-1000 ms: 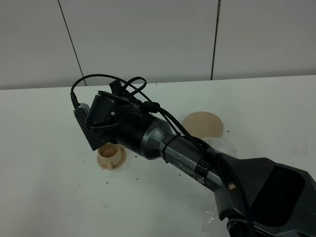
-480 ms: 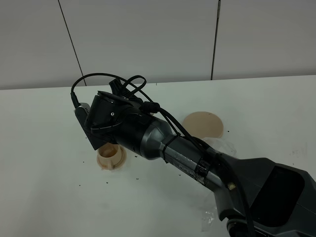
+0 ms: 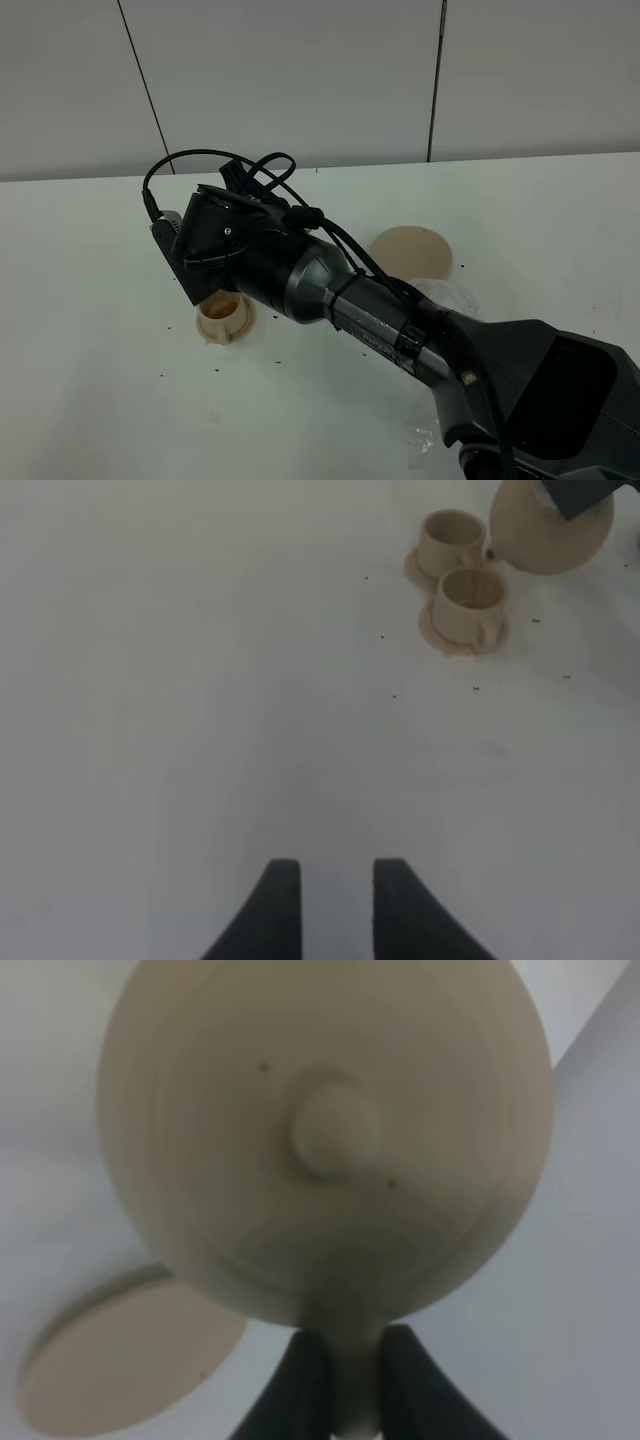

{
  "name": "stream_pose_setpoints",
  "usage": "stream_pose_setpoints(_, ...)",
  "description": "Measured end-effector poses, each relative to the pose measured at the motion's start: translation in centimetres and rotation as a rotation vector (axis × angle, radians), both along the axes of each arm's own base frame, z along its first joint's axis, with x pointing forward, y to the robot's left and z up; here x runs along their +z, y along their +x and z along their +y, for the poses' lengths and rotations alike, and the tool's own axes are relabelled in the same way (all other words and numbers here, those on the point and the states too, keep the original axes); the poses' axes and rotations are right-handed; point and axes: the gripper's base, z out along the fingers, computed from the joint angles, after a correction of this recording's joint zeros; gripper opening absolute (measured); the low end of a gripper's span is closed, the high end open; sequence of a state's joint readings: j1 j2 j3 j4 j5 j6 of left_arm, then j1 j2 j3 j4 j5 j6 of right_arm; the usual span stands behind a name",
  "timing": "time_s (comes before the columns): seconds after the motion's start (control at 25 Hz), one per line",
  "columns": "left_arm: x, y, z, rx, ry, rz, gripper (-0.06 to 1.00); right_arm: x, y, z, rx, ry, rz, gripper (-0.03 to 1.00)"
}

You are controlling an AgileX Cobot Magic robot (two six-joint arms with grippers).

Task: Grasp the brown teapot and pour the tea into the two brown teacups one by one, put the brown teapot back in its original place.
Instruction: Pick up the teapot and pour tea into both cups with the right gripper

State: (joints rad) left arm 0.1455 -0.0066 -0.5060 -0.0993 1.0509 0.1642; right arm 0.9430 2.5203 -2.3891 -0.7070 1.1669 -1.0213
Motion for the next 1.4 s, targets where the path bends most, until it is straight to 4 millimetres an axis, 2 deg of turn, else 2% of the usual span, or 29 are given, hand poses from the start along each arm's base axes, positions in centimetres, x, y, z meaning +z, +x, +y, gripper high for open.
stream_pose_setpoints(1.4,0.0,0.0,0.0,0.0,0.0,0.0,0.25,0.12,0.3,0.29,0.052,-0.023,-0.05,0.1)
